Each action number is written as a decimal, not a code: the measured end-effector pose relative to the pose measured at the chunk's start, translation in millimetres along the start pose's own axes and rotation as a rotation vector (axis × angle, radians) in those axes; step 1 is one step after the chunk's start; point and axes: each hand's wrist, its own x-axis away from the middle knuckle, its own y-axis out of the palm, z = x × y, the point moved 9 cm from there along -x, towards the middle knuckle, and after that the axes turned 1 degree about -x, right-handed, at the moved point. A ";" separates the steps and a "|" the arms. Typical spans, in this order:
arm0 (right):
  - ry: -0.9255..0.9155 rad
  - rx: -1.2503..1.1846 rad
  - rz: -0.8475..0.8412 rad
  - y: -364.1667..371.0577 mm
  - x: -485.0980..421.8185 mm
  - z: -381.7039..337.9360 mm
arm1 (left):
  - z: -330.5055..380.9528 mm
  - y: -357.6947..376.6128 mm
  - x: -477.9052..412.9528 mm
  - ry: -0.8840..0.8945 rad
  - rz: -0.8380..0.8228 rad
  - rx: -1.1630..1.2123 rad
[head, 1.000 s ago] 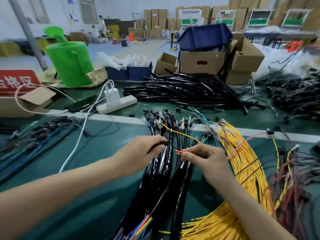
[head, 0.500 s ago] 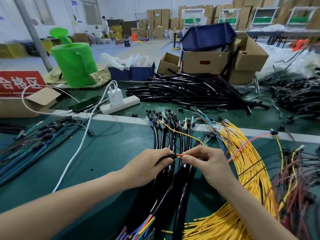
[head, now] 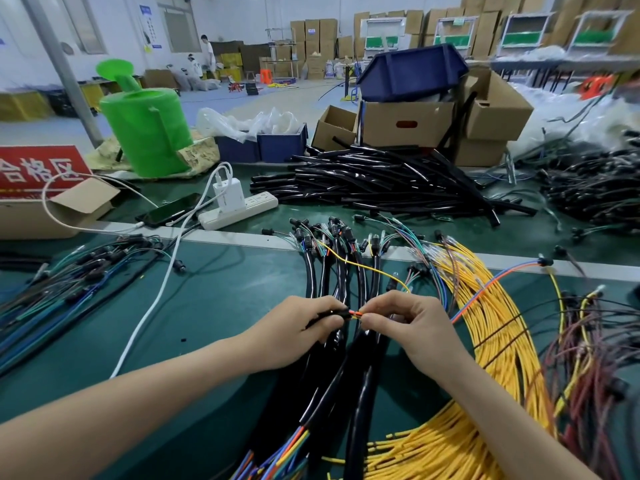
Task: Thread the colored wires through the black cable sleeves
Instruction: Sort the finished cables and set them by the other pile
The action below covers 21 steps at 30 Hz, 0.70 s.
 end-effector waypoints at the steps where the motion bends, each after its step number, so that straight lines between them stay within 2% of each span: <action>1: 0.001 0.001 -0.016 0.2 0.6 0.3 | -0.1 0.4 -0.2 -0.001 -0.029 0.003; 9: 0.022 0.020 -0.181 10.5 2.0 -4.2 | 6.7 7.7 -4.8 0.036 -0.380 -0.092; 14: 0.009 0.079 -0.171 4.5 -1.7 -12.8 | 16.3 5.8 -12.0 0.031 -0.420 -0.056; 18: -0.005 0.203 -0.067 -1.5 2.2 -10.5 | 11.0 13.7 -10.0 -0.115 -0.463 0.209; 21: -0.026 0.281 -0.054 0.0 1.6 -12.8 | 6.1 15.3 -12.4 -0.177 -0.464 0.211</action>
